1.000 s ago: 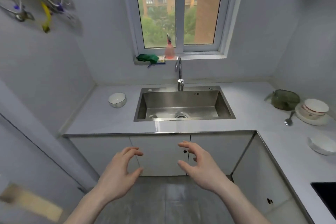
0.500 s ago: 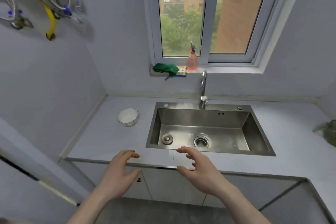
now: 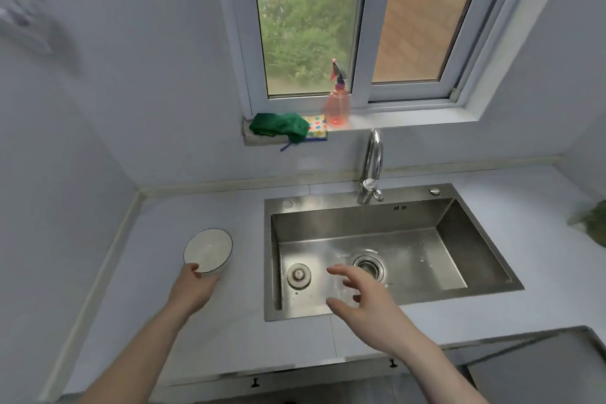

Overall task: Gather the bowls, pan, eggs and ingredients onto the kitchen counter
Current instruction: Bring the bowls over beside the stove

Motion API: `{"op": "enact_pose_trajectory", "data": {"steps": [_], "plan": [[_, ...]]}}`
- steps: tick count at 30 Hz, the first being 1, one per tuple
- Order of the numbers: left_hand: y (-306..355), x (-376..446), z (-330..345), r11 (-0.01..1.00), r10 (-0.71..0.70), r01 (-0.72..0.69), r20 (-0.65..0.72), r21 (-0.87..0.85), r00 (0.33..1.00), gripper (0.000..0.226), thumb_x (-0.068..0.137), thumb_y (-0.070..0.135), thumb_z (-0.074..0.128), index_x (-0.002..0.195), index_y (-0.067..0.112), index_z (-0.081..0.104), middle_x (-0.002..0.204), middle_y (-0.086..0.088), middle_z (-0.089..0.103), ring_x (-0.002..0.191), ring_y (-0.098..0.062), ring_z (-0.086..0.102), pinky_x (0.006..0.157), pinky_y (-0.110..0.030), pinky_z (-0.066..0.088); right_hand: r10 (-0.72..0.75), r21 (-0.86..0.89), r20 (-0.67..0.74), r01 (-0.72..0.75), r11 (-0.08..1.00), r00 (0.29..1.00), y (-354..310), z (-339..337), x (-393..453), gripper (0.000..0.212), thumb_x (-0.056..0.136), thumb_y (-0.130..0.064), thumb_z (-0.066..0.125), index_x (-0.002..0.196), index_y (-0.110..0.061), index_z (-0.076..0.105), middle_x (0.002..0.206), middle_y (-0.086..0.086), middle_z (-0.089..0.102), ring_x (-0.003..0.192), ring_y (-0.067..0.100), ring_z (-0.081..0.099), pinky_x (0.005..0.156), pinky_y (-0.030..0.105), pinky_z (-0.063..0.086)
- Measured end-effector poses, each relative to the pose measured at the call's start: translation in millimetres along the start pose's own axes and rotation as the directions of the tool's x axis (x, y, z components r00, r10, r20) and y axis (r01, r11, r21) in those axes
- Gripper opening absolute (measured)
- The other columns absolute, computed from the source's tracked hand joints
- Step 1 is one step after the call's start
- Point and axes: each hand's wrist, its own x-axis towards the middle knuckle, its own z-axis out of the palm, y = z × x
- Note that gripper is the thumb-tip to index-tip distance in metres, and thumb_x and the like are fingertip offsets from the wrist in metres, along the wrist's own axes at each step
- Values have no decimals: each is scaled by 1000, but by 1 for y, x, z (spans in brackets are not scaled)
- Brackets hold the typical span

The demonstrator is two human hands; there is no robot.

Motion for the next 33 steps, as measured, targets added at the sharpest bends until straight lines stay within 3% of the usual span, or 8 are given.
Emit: {"op": "enact_pose_trajectory", "data": {"steps": [3,6,13,19,23,26,29,33], "plan": [[-9,55,-2,982,-180,180,3,-59,984,71,85,43,67,140,10,38,114,-14,63,95,-34,66,72,-41,60,30,-5,-31,-30,1000,999,-6,6,19,47,88,-43,67,130,-54,50,136,-40,44,123,-11,48,106,28,44],[-8,80,2,948,-272,285,104,-143,957,49,93,44,61,119,3,54,101,-15,70,82,-33,70,71,-41,56,62,1,-64,-62,998,996,-10,8,30,46,89,-42,67,130,-53,50,135,-38,46,122,-11,48,105,26,45],[-15,108,10,933,-305,327,156,-149,940,32,102,27,50,107,-1,66,93,-13,75,75,-28,70,66,-33,52,123,17,-118,-121,992,985,-13,3,39,44,91,-36,69,129,-49,52,130,-33,50,119,-12,49,92,10,41],[-18,116,14,933,-335,346,110,-100,936,32,94,5,40,105,-5,68,77,-13,75,64,-22,69,60,-29,49,156,38,-142,-152,988,977,-5,2,29,42,89,-40,67,128,-50,53,133,-33,49,117,-13,51,93,13,44],[2,86,22,987,-154,156,54,-33,987,20,94,10,46,106,3,62,66,-10,75,66,-24,73,62,-31,52,176,59,-165,-168,984,971,2,-6,10,44,89,-40,67,128,-52,52,134,-34,50,117,-13,51,97,17,46],[28,47,32,996,56,-64,126,59,990,12,93,11,48,98,12,59,64,-5,75,65,-24,75,69,-37,57,211,96,-202,-195,976,956,9,-15,-10,44,89,-37,67,128,-52,54,131,-33,52,117,-13,51,96,16,46],[57,9,46,951,215,-262,257,164,942,14,94,13,49,91,19,61,61,-2,74,64,-21,73,70,-36,56,226,119,-227,-203,972,947,15,-25,-28,44,90,-36,67,129,-51,54,130,-32,53,116,-14,51,92,12,46],[106,-62,85,851,396,-495,401,178,826,18,95,16,50,94,19,68,67,0,74,58,-16,71,56,-31,56,267,163,-298,-227,960,916,29,-49,-74,41,90,-38,67,127,-52,54,130,-30,51,117,-13,51,91,14,49]]}}
